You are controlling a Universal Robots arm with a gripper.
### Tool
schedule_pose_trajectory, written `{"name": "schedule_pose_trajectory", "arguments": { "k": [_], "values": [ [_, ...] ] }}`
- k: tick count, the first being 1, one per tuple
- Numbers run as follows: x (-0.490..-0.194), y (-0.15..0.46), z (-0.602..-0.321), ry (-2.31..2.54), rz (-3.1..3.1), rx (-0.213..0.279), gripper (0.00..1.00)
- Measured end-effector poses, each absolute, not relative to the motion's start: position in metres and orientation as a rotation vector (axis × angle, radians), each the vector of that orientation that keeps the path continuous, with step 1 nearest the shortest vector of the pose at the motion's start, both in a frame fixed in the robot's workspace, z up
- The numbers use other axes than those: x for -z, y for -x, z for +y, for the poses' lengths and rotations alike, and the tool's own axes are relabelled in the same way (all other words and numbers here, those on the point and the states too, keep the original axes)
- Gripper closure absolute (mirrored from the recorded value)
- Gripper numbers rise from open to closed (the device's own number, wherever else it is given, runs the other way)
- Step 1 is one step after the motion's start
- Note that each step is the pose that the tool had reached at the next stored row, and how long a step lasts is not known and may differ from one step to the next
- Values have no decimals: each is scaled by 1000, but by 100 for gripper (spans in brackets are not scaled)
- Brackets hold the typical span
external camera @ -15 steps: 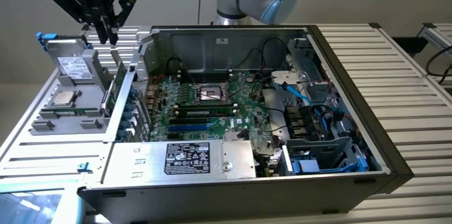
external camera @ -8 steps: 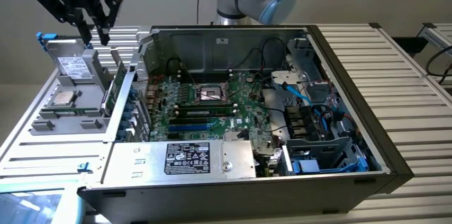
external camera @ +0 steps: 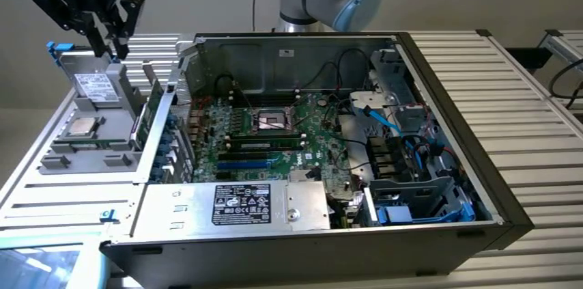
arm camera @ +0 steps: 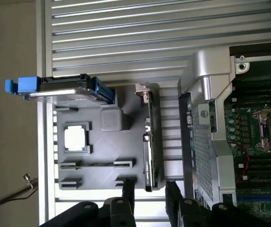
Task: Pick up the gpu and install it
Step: 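Reach for the gpu, then pick up the gpu and move the gpu toward the slot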
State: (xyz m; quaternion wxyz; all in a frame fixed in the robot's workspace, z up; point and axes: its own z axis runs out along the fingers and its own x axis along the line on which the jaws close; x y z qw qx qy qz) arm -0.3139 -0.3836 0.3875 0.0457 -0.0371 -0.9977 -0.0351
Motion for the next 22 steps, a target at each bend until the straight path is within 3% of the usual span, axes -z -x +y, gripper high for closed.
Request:
{"name": "schedule_pose_trajectory", "arguments": {
  "k": [22],
  "values": [
    [-377, 314, -384, 113, -3042, 107, 60]
  ]
}}
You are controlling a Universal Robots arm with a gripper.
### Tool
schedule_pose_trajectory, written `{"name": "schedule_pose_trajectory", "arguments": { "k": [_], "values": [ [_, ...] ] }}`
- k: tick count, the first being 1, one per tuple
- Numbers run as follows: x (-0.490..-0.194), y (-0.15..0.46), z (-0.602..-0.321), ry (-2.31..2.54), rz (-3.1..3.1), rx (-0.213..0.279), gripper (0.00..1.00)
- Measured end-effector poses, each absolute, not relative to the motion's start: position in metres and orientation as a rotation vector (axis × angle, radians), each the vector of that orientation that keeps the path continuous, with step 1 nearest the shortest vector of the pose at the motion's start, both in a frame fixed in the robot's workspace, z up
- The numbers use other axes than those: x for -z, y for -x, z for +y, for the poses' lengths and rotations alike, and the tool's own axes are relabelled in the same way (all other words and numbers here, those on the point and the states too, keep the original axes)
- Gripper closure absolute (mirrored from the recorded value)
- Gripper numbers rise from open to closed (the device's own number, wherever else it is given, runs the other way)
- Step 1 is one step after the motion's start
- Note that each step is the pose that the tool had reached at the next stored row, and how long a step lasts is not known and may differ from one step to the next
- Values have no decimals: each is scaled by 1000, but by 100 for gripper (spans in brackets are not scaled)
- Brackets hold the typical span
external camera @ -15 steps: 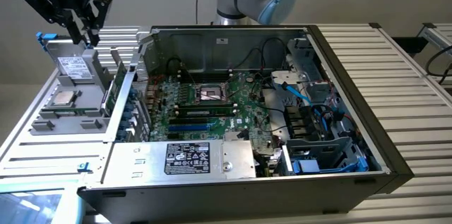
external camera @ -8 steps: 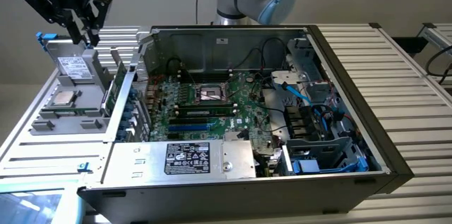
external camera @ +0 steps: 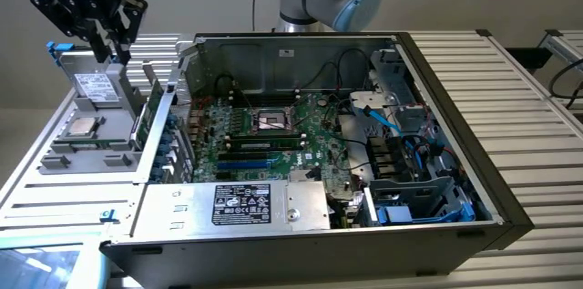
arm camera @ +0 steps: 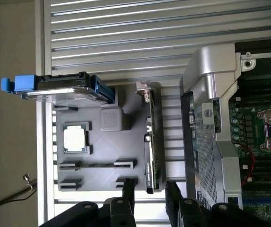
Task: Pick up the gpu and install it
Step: 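Pick up the gpu and move the gpu toward the slot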
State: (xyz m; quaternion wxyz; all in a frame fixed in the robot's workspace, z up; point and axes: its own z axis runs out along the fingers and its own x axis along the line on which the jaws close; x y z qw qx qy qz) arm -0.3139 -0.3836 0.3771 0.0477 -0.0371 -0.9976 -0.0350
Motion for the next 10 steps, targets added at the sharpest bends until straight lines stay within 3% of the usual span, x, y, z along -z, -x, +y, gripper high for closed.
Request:
{"name": "schedule_pose_trajectory", "arguments": {
  "k": [10],
  "values": [
    [-359, 315, -372, 113, -3042, 106, 60]
  ]
}}
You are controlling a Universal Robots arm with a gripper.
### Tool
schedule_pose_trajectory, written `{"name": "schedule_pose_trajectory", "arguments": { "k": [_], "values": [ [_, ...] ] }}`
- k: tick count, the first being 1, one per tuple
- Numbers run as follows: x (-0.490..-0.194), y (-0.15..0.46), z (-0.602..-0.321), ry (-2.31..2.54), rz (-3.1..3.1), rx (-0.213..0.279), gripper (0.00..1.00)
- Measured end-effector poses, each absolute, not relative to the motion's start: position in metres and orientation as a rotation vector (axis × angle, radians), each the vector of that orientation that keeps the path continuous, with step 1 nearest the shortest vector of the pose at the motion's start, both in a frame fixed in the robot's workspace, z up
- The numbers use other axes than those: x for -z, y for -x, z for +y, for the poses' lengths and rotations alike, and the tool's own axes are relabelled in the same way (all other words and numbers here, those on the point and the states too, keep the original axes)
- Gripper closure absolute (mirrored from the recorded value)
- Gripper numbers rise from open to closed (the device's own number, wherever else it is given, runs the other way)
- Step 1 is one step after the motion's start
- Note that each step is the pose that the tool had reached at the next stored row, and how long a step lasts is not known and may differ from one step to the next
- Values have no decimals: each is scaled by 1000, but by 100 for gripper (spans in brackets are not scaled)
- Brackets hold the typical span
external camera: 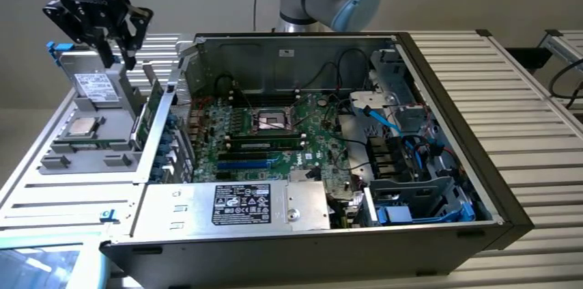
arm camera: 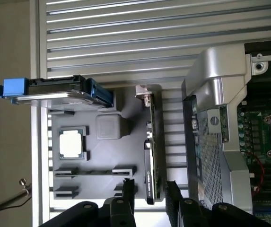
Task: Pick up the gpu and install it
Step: 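Pick up the gpu and move the gpu toward the slot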
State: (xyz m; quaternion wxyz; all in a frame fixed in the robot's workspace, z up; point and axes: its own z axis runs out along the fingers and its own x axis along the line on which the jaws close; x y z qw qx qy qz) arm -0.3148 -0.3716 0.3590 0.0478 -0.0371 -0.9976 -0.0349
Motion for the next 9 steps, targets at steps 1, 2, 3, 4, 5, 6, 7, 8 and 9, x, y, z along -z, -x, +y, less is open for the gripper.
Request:
{"name": "schedule_pose_trajectory", "arguments": {
  "k": [1, 2, 3, 4, 5, 6, 7, 8, 9],
  "values": [
    [-357, 315, -369, 113, -3042, 107, 60],
    [-355, 316, -368, 113, -3042, 107, 60],
    [-353, 318, -368, 113, -3042, 107, 60],
    [-352, 320, -368, 113, -3042, 107, 60],
    [-350, 322, -368, 113, -3042, 106, 60],
    [-348, 323, -368, 113, -3042, 107, 60],
    [-346, 323, -368, 110, -3042, 107, 60],
    [-344, 323, -368, 105, -3042, 106, 60],
    [-343, 323, -368, 98, -3042, 106, 60]
  ]
}}
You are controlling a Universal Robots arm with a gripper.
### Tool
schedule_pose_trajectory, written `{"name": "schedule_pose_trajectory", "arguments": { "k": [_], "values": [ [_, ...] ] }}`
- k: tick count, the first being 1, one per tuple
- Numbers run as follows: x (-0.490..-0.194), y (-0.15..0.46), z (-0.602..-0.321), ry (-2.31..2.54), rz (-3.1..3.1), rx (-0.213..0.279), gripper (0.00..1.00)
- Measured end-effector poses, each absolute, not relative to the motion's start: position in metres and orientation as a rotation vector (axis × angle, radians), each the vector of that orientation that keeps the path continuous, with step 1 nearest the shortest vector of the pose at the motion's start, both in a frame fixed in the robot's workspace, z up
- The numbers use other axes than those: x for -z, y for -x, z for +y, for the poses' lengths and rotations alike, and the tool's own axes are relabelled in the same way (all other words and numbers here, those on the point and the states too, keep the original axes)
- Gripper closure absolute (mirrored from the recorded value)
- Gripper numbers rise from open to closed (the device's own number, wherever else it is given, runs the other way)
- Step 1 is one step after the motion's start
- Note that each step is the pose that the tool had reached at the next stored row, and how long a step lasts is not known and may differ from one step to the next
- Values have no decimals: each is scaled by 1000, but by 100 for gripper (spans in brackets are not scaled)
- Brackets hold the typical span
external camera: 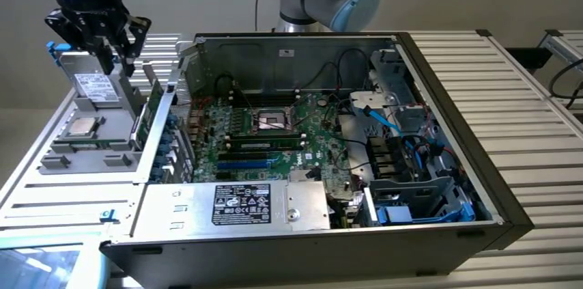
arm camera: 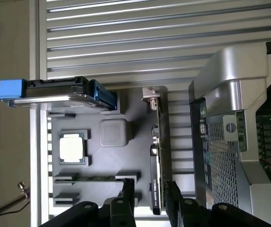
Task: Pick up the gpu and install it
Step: 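Pick up the gpu and move the gpu toward the slot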
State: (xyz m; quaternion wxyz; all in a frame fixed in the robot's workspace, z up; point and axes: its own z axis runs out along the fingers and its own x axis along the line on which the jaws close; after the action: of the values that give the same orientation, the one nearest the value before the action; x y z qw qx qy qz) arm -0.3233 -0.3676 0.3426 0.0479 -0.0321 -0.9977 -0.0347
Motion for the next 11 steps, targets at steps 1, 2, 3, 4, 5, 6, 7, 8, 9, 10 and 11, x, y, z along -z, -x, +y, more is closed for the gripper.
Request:
{"name": "schedule_pose_trajectory", "arguments": {
  "k": [1, 2, 3, 4, 5, 6, 7, 8, 9, 10, 11],
  "values": [
    [-341, 323, -368, 90, -3042, 105, 60],
    [-339, 323, -368, 82, -3042, 105, 60],
    [-337, 323, -368, 73, -3042, 105, 60],
    [-335, 323, -368, 64, -3043, 104, 60],
    [-333, 323, -368, 55, -3043, 104, 60],
    [-332, 323, -368, 47, -3043, 103, 60],
    [-330, 323, -369, 38, -3042, 103, 60],
    [-328, 323, -369, 29, -3042, 103, 60],
    [-326, 323, -370, 21, -3042, 102, 60],
    [-324, 323, -371, 13, -3042, 102, 60],
    [-323, 323, -371, 5, -3042, 101, 60]
  ]
}}
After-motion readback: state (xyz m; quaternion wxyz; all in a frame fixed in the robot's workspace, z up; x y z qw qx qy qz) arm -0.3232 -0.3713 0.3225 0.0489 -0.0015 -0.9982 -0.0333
